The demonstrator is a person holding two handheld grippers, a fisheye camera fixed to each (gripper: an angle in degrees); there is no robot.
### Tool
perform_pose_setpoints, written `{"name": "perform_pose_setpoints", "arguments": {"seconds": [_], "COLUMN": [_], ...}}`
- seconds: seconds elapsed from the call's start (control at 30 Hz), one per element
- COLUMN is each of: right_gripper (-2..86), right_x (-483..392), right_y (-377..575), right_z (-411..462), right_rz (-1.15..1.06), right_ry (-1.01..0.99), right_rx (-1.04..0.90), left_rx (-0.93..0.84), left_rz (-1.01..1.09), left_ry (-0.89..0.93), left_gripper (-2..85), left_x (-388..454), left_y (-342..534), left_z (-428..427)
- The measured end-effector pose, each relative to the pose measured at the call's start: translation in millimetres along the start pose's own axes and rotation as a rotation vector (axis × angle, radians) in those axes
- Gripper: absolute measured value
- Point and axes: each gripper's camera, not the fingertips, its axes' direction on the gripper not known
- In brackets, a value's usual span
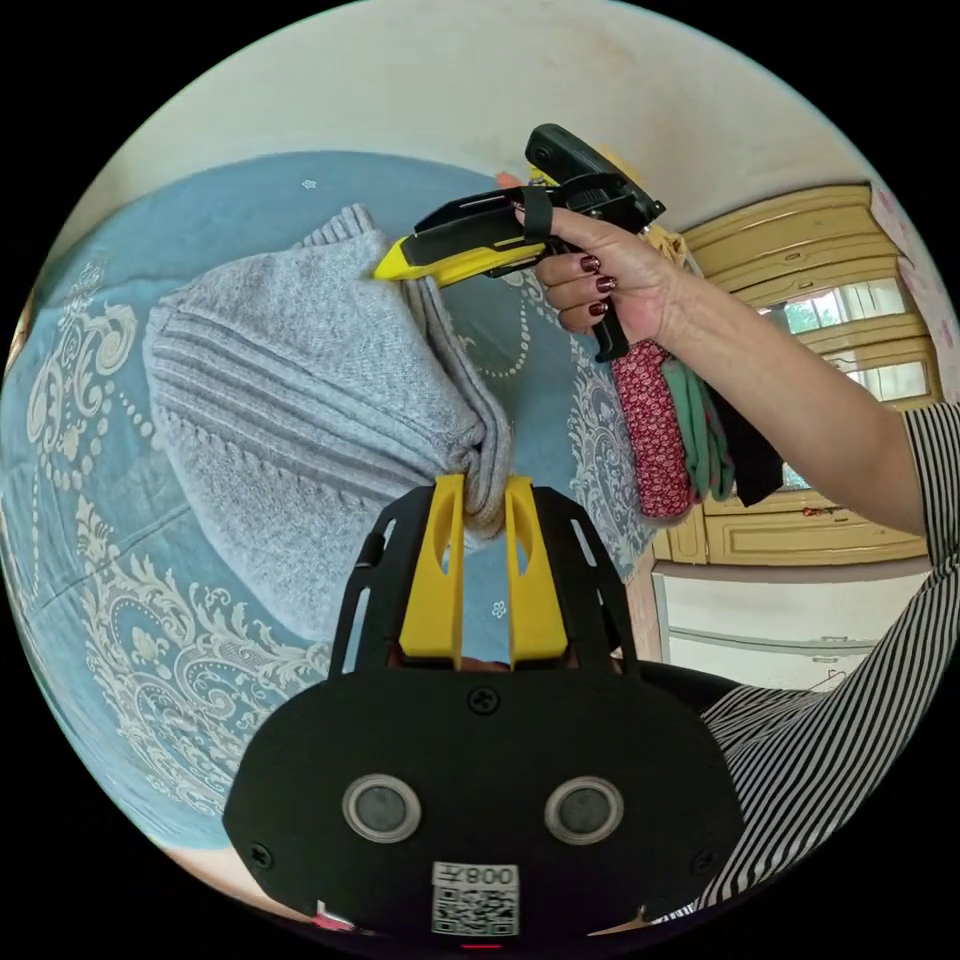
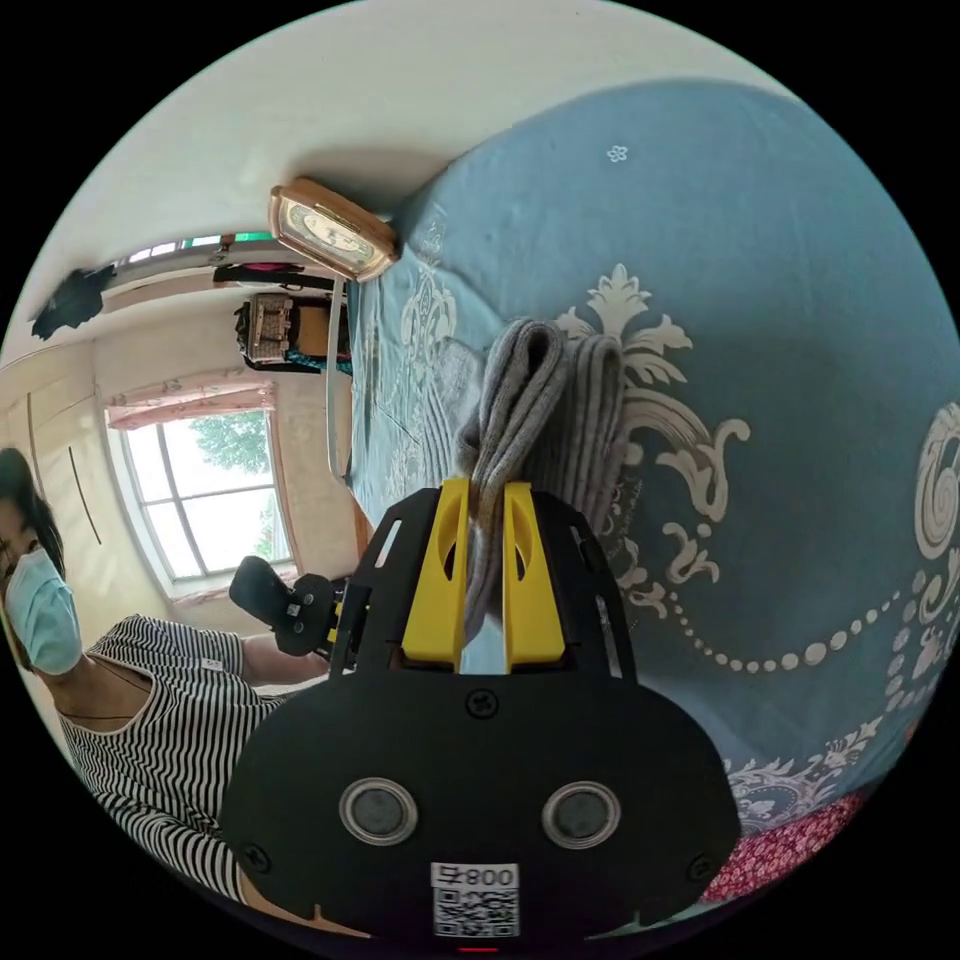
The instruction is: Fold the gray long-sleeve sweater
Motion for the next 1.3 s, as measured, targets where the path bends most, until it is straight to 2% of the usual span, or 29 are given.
{"name": "perform_pose_setpoints", "arguments": {"seconds": [0.3,0.4,0.5,0.6,0.73,0.83,0.97,1.07,1.17,1.3], "right_gripper": [6.0,2.3,0.8,0.3,0.0,0.0,0.0,0.0,0.0,0.0], "right_x": [78,69,40,13,15,28,22,4,-18,-30], "right_y": [37,63,83,84,75,78,100,116,129,140], "right_z": [-56,-90,-109,-93,-45,-60,-76,-86,-85,-60], "right_rz": [0.092,0.084,-0.020,-0.132,-0.177,-0.140,-0.151,-0.181,-0.242,-0.285], "right_ry": [-0.159,-0.044,-0.001,0.037,0.347,0.244,0.304,0.365,0.316,0.357], "right_rx": [0.040,0.150,0.214,0.133,-0.059,-0.023,0.011,0.064,0.076,-0.038], "left_rx": [-0.077,-0.023,-0.012,-0.032,-0.052,0.011,0.136,0.082,0.056,0.040], "left_rz": [0.006,0.022,0.043,0.035,0.037,0.031,-0.001,-0.057,-0.050,-0.027], "left_ry": [-0.088,-0.121,-0.144,-0.139,-0.141,-0.110,-0.030,-0.022,-0.018,-0.068], "left_gripper": [8.3,8.8,9.4,9.6,9.3,8.6,6.8,5.3,4.0,3.0], "left_x": [71,96,117,126,134,141,138,126,124,134], "left_y": [-62,-68,-72,-80,-94,-93,-72,-67,-73,-87], "left_z": [7,-11,-18,-11,-5,-23,-59,-50,-32,-27]}}
